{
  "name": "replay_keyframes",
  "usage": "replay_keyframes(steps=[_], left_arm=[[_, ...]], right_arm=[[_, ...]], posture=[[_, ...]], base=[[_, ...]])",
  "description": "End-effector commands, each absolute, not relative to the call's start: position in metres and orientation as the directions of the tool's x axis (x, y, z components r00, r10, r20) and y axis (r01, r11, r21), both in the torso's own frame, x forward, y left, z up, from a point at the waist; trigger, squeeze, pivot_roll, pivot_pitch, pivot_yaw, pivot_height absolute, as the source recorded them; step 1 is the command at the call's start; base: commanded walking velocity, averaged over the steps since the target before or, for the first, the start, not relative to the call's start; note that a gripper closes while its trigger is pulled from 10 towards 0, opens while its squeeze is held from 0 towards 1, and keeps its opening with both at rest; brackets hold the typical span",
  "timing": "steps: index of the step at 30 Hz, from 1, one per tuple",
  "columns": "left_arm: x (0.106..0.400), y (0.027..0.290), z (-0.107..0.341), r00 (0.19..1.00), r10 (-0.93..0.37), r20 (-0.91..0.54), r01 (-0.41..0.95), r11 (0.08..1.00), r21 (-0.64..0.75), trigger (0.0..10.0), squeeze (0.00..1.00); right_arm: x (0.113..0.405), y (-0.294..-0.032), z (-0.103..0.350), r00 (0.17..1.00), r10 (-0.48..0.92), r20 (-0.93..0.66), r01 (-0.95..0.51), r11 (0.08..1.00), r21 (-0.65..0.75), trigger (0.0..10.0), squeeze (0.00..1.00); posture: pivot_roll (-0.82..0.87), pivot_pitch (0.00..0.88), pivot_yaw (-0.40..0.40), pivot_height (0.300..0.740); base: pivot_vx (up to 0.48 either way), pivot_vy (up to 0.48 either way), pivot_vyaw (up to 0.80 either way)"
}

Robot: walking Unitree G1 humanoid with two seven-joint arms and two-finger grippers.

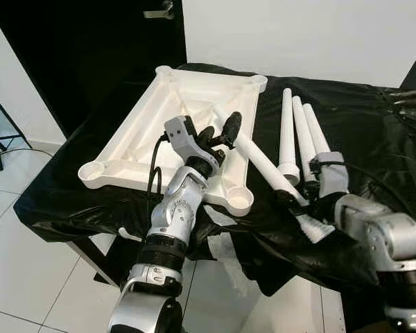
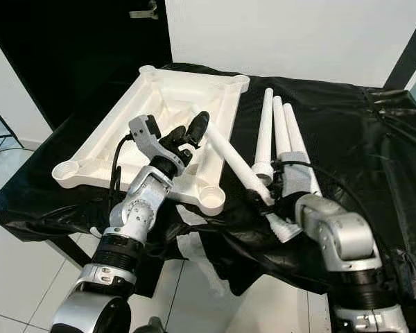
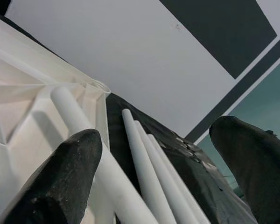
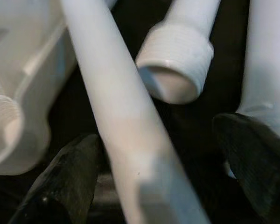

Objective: Building children table

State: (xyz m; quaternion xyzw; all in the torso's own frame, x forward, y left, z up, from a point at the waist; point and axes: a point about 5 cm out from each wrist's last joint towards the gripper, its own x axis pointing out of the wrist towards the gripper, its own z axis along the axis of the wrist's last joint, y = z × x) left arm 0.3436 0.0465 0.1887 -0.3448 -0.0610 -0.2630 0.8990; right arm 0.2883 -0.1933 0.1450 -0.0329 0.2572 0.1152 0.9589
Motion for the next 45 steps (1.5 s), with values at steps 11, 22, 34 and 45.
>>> replay_keyframes(steps=[11,22,34,45], left_arm=[[0.336,0.031,0.185,0.811,-0.484,0.329,0.577,0.573,-0.581,10.0,0.0],[0.337,0.033,0.183,0.821,-0.473,0.319,0.563,0.583,-0.585,10.0,0.0],[0.337,0.03,0.184,0.815,-0.477,0.329,0.57,0.558,-0.603,10.0,0.0],[0.339,0.039,0.197,0.788,-0.457,0.412,0.595,0.394,-0.7,10.0,0.0]], right_arm=[[0.285,-0.194,0.11,0.706,0.265,-0.656,-0.227,0.963,0.145,0.0,0.0],[0.295,-0.18,0.132,0.78,0.301,-0.548,-0.24,0.954,0.182,0.0,0.0],[0.301,-0.173,0.185,0.968,0.173,-0.184,-0.219,0.936,-0.274,10.0,0.0],[0.281,-0.156,0.169,0.97,0.229,-0.079,-0.228,0.755,-0.615,10.0,0.0]], posture=[[0.18,0.0,-0.03,0.74],[0.17,0.0,-0.028,0.74],[0.14,0.0,-0.014,0.74],[0.14,0.0,-0.004,0.74]], base=[[0.0,0.0,0.0],[0.0,0.0,0.0],[0.0,0.0,0.0],[0.0,0.0,0.0]])
